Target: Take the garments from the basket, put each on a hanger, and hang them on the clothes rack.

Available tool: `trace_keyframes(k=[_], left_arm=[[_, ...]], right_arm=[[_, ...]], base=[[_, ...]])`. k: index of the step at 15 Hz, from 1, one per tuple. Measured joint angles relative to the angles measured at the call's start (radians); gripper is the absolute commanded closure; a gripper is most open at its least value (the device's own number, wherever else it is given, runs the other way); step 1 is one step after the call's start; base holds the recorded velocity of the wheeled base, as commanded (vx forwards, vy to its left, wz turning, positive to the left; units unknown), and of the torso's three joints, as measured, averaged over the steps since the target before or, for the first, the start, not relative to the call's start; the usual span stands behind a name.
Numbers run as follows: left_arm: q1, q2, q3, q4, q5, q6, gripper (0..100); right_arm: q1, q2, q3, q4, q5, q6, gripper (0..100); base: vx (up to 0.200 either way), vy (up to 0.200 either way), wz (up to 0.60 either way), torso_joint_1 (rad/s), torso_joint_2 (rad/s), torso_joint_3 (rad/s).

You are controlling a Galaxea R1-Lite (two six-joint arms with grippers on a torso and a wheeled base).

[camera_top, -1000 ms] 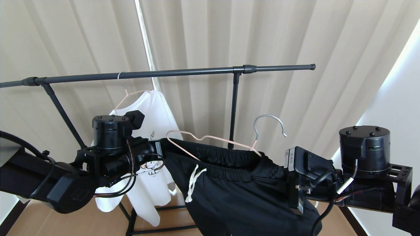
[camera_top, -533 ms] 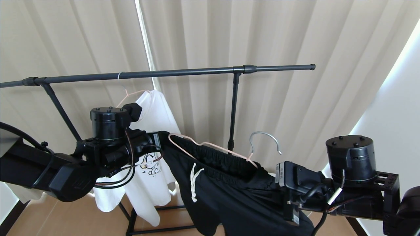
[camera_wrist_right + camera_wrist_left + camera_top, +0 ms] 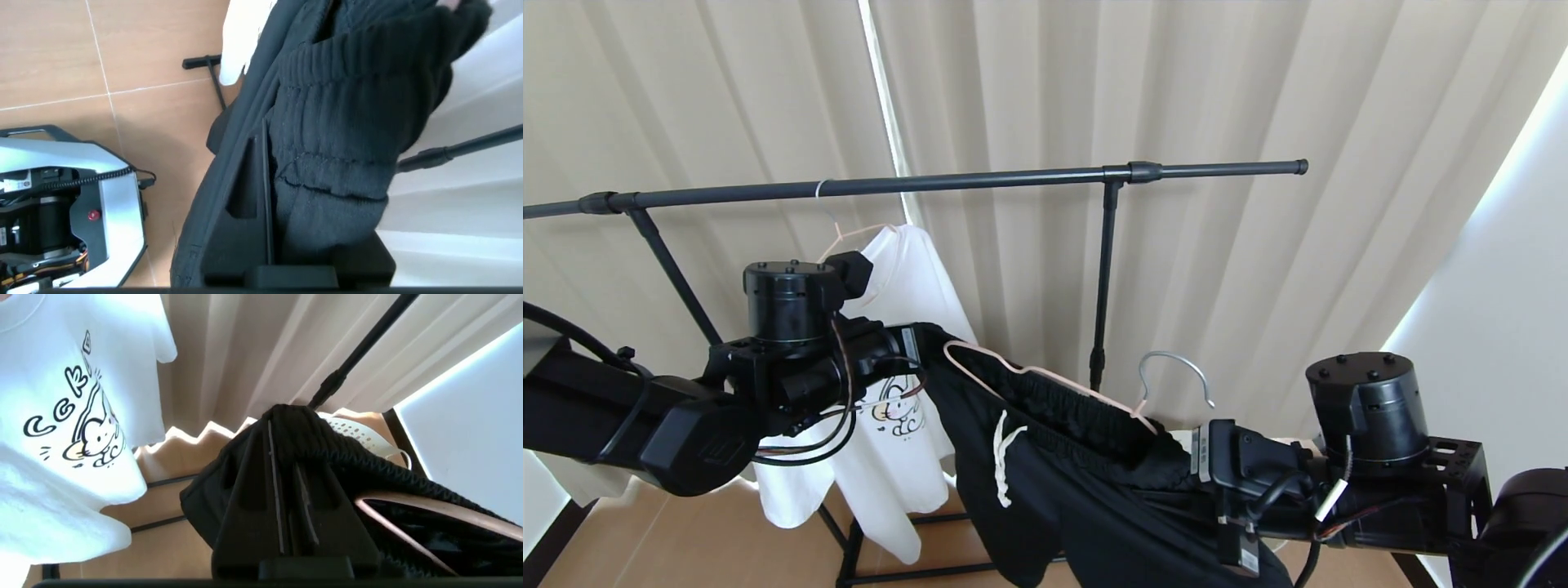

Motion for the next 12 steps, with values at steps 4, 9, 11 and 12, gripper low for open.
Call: trace_keyframes(k=[4,9,11,12], left_arm=[[-0.008,-0.047,-0.006,0.110,0.001,0.000,100],[-0.025,-0.084,-0.037,0.243,0.003,-0.001,100],[-0.029,-0.093,-0.054,0.270,0.008,-0.004,100],[-0.029,-0.095,-0.058,0.276,0.008,-0.004,100]], right_arm=[[0.000,0.049,-0.018,-0.002,-0.032,0.000,100],[0.000,0.086,-0.027,0.000,-0.046,0.000,100],[0.000,0.099,-0.029,-0.003,-0.056,0.000,100],[0.000,0.103,-0.030,-0.002,-0.058,0.000,100]], base=[[0.000,0.000,0.00,0.000,0.00,0.000],[0.000,0.000,0.00,0.000,0.00,0.000],[0.000,0.000,0.00,0.000,0.00,0.000],[0.000,0.000,0.00,0.000,0.00,0.000]])
